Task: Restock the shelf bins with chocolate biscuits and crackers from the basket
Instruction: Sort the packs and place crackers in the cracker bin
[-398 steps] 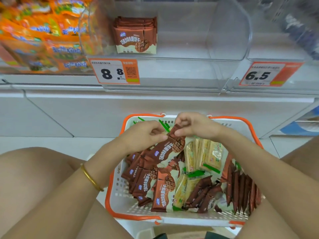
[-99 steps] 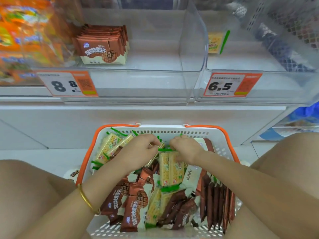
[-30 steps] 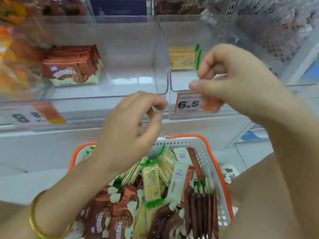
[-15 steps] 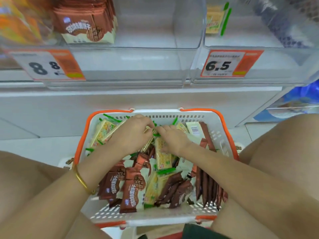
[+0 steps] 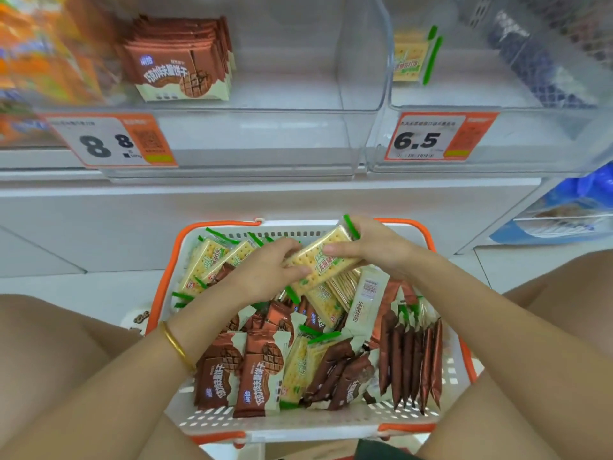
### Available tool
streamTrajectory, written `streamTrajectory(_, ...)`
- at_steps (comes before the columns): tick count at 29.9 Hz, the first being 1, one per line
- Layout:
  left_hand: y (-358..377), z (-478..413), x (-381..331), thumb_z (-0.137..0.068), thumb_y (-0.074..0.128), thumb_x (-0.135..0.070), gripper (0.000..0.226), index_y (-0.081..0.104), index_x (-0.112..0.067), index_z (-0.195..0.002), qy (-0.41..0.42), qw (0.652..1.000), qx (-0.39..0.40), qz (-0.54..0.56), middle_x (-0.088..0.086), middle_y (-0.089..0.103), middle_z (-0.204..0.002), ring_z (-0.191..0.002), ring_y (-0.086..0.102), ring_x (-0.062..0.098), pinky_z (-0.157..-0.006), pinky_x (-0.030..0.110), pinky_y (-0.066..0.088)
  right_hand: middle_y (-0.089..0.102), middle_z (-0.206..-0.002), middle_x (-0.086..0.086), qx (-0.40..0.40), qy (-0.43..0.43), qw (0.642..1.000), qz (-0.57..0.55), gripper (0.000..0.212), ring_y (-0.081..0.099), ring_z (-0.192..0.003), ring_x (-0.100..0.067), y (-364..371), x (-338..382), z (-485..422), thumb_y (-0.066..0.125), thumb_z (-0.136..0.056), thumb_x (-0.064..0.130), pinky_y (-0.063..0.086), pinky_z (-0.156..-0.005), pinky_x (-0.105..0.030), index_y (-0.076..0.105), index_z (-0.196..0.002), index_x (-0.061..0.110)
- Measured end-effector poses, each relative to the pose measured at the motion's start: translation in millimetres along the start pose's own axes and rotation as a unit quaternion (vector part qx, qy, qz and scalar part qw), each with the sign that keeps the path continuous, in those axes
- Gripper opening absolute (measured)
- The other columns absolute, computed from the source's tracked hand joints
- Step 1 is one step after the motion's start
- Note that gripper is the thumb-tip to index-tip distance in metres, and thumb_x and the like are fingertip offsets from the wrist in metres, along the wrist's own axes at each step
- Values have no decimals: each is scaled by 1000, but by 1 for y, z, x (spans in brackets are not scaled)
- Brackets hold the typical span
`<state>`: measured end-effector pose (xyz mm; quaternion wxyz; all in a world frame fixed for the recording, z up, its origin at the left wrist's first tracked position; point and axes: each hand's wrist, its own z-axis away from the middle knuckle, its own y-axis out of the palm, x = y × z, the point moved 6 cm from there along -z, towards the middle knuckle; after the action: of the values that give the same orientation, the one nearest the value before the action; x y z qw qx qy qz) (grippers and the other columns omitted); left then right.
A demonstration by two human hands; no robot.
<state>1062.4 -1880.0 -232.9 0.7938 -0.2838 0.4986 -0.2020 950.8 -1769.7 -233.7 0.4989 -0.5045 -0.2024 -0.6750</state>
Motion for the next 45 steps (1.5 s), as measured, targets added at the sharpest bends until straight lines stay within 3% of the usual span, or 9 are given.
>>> streamTrajectory(7, -36, 16, -52, -84, 69, -19, 20, 64, -22, -103, 49, 987, -20, 149, -8, 68, -94, -79, 63, -5, -68, 10, 45, 70, -90, -5, -6, -22, 996, -90, 20, 70, -77, -19, -27, 47, 59, 67, -82, 16, 59, -63, -27, 56, -98, 11)
streamTrajectory(10, -61, 24, -93, -75, 72, -30, 36, 63, -25, -109, 101, 983, -42, 150, -9, 67, -102, -93, 63, 2, -77, 18, 50, 70, -85, -5, -48, -81, 993, -68, 31, 69, -72, -17, -53, 86, 94, 71, -68, 21, 57, -54, -23, 58, -94, 9)
streamTrajectory(14, -103, 25, -158, -79, 67, -41, 35, 53, -31, -110, 202, 941, -149, 226, 1, 62, -98, -78, 65, 9, -60, 24, 54, 69, -82, -5, -154, -158, 964, -147, 29, 65, -64, -13, -111, 131, 120, 67, -68, 19, 53, -47, -20, 59, -93, 9)
streamTrajectory(19, -147, -8, -201, -93, 57, -27, 33, 52, -16, -124, 248, 913, -322, 11, -3, 54, -114, -89, 55, 6, -80, 17, 41, 65, -94, -6, -318, -163, 924, -137, 29, 67, -75, -13, -195, 153, 89, 68, -85, 9, 57, -54, -27, 56, -111, 8)
streamTrajectory(23, -146, -56, -213, -93, 52, -40, 56, 40, -12, -140, 194, 928, -277, -153, 8, 39, -143, -133, 34, 23, -107, 28, 25, 67, -89, -5, -331, -35, 942, -43, 37, 66, -75, -18, -228, 144, 17, 74, -79, 5, 60, -63, -40, 54, -109, 9)
streamTrajectory(27, -141, -78, -218, -92, 55, -33, 60, 31, -12, -142, 156, 942, -237, -177, 7, 28, -147, -136, 24, 24, -106, 33, 25, 68, -106, -9, -336, 1, 942, 18, 36, 65, -90, -22, -240, 136, -44, 79, -75, 12, 55, -81, -40, 54, -100, 11)
streamTrajectory(30, -140, -80, -216, -87, 57, -20, 62, 30, -11, -143, 157, 942, -238, -178, 6, 20, -152, -139, 19, 23, -108, 32, 22, 63, -115, -6, -347, -4, 932, 101, 59, 62, -106, -24, -248, 137, -67, 82, -73, 23, 52, -93, -38, 53, -122, 9)
streamTrajectory(36, -138, -82, -212, -85, 57, -18, 67, 27, -13, -145, 157, 944, -240, -162, 4, 14, -156, -142, 14, 21, -112, 31, 18, 53, -100, -1, -359, 26, 880, 310, 59, 59, -102, -27, -256, 138, -83, 76, -75, 46, 52, -86, -39, 51, -120, 16)
streamTrajectory(45, -138, -81, -212, -85, 56, -16, 63, 30, -15, -142, 170, 944, -246, -141, 3, 16, -155, -142, 16, 20, -110, 29, 19, 51, -128, -14, -390, 51, 905, 164, 80, 54, -117, -32, -250, 134, -99, 84, -70, 25, 49, -95, -44, 35, -130, 3)
